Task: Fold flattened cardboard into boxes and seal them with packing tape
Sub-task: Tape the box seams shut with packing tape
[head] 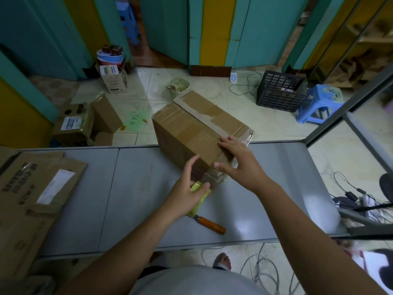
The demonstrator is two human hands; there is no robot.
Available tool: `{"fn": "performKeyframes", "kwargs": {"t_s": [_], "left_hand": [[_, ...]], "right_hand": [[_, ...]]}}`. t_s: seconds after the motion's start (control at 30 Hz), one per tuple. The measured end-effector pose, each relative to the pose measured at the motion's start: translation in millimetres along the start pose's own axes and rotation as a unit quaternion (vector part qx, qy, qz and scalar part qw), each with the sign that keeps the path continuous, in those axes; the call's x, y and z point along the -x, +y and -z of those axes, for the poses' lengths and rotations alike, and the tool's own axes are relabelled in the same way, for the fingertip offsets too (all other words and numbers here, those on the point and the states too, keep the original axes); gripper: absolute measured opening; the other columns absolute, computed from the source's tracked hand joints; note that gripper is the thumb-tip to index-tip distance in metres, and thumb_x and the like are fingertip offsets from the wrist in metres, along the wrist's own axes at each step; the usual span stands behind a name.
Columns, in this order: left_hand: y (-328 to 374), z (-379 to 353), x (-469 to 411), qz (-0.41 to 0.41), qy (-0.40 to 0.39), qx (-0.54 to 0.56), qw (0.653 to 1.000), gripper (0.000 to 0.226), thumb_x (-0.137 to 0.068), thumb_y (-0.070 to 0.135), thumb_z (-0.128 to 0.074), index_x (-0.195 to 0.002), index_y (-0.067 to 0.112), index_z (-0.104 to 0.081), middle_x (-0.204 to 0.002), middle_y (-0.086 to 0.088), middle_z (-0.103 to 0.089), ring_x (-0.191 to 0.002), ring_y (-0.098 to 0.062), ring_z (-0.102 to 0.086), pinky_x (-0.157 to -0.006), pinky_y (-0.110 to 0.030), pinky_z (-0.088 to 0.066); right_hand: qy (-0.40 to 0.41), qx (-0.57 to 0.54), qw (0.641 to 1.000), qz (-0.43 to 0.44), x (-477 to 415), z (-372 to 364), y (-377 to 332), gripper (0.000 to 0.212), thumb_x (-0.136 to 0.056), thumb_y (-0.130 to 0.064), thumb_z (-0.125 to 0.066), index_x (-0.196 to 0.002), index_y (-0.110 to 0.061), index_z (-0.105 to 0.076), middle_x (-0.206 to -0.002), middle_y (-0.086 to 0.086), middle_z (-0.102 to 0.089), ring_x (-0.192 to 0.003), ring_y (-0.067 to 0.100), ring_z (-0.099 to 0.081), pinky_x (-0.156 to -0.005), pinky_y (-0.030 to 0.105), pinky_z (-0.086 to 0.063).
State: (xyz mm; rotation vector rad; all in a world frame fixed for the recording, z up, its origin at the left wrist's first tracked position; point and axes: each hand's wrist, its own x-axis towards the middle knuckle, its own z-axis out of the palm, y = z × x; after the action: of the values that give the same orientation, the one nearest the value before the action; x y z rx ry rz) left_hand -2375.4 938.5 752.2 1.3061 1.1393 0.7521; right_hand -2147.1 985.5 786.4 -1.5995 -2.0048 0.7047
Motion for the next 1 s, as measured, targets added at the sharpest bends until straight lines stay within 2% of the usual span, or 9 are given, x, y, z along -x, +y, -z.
{"fn": "performKeyframes", "kwargs": {"t_s": [0.13,0.2,0.33,0.43,0.57,0.7,0.77,0.87,1.0], "left_hand": [[6.5,2.2,-5.9,-0.005,-0.042,0.009,0.999,0.085,-0.102,0.012,-0.067,-0.153,0.069,-0.029,-0.151,-0.003,-0.058,-0.093,-0.026,-0.080,-0.082,-0.030,-0.064],[11.3,4.8,-8.6,-0.008,-0.046,-0.013,0.999,0.086,-0.102,0.011,-0.068,-0.153,0.070,-0.030,-0.152,-0.005,-0.056,-0.090,-0.022,-0.081,-0.077,-0.023,-0.062],[18.0,12.2,-8.1,-0.003,-0.064,-0.034,0.997,0.086,-0.102,0.013,-0.069,-0.153,0.070,-0.029,-0.142,0.030,-0.053,-0.083,-0.026,-0.081,-0.077,-0.026,-0.063],[19.3,15.9,-6.5,0.008,-0.078,-0.042,0.996,0.086,-0.102,0.015,-0.068,-0.153,0.071,-0.028,-0.133,0.055,-0.038,-0.079,-0.029,-0.081,-0.079,-0.037,-0.066],[21.8,14.7,-6.2,-0.002,-0.074,-0.080,0.994,0.085,-0.101,0.019,-0.069,-0.154,0.070,-0.025,-0.121,0.065,-0.044,-0.071,-0.014,-0.078,-0.067,-0.021,-0.060],[21.1,14.6,-6.9,0.015,-0.068,-0.086,0.994,0.084,-0.101,0.021,-0.069,-0.157,0.066,-0.025,-0.128,0.059,-0.046,-0.080,0.028,-0.060,-0.072,0.002,-0.046],[18.8,16.2,-8.1,0.027,-0.070,-0.081,0.994,0.084,-0.101,0.019,-0.069,-0.158,0.064,-0.025,-0.118,0.056,-0.054,-0.081,0.033,-0.056,-0.071,0.004,-0.044],[17.3,19.0,-8.3,0.035,-0.073,-0.083,0.993,0.085,-0.101,0.017,-0.068,-0.159,0.063,-0.025,-0.096,0.055,-0.060,-0.077,0.026,-0.061,-0.070,0.000,-0.048],[17.5,19.8,-7.9,0.033,-0.075,-0.075,0.994,0.085,-0.102,0.016,-0.067,-0.157,0.066,-0.025,-0.105,0.052,-0.062,-0.057,-0.005,-0.067,-0.063,-0.016,-0.055]], "right_hand": [[0.024,-0.001,1.000,0.014,5.2,-8.6,2.6,0.068,-0.092,-0.053,-0.071,-0.151,-0.025,-0.053,-0.169,-0.008,-0.030,-0.161,0.013,-0.009,-0.130,0.054,-0.012],[0.115,-0.009,0.993,0.030,17.6,-17.3,6.3,0.050,-0.096,-0.046,-0.072,-0.140,-0.025,-0.062,-0.164,-0.007,-0.038,-0.159,0.019,-0.021,-0.128,0.046,-0.020],[0.282,-0.057,0.957,-0.031,66.6,-53.3,26.2,0.014,-0.101,-0.045,-0.060,-0.101,-0.031,-0.059,-0.107,-0.013,-0.058,-0.106,0.004,-0.056,-0.088,0.038,-0.051],[0.042,-0.031,0.983,-0.174,94.8,-79.5,43.5,0.040,-0.084,-0.069,-0.067,-0.105,-0.035,-0.062,-0.100,-0.014,-0.060,-0.089,0.005,-0.060,-0.078,0.036,-0.054],[-0.204,0.101,0.966,-0.121,103.3,-118.0,41.0,0.089,-0.064,-0.085,-0.069,-0.133,-0.030,-0.058,-0.115,-0.006,-0.058,-0.106,0.015,-0.055,-0.091,0.035,-0.049],[-0.244,0.113,0.959,-0.091,104.8,-136.2,41.7,0.041,-0.090,-0.035,-0.072,-0.128,-0.024,-0.062,-0.118,0.003,-0.062,-0.113,0.024,-0.058,-0.095,0.034,-0.046],[-0.254,0.085,0.960,-0.080,108.2,-120.3,47.6,0.028,-0.097,-0.023,-0.066,-0.125,-0.020,-0.066,-0.113,0.006,-0.059,-0.107,0.025,-0.057,-0.094,0.032,-0.045],[-0.210,0.031,0.970,-0.118,121.5,-72.1,56.6,0.016,-0.099,-0.012,-0.062,-0.110,-0.023,-0.065,-0.099,0.001,-0.056,-0.088,0.017,-0.057,-0.083,0.032,-0.043],[-0.138,-0.044,0.974,-0.177,158.6,-0.1,53.7,0.014,-0.104,-0.022,-0.059,-0.102,-0.035,-0.065,-0.087,-0.003,-0.073,-0.070,0.012,-0.063,-0.067,0.031,-0.049]]}}
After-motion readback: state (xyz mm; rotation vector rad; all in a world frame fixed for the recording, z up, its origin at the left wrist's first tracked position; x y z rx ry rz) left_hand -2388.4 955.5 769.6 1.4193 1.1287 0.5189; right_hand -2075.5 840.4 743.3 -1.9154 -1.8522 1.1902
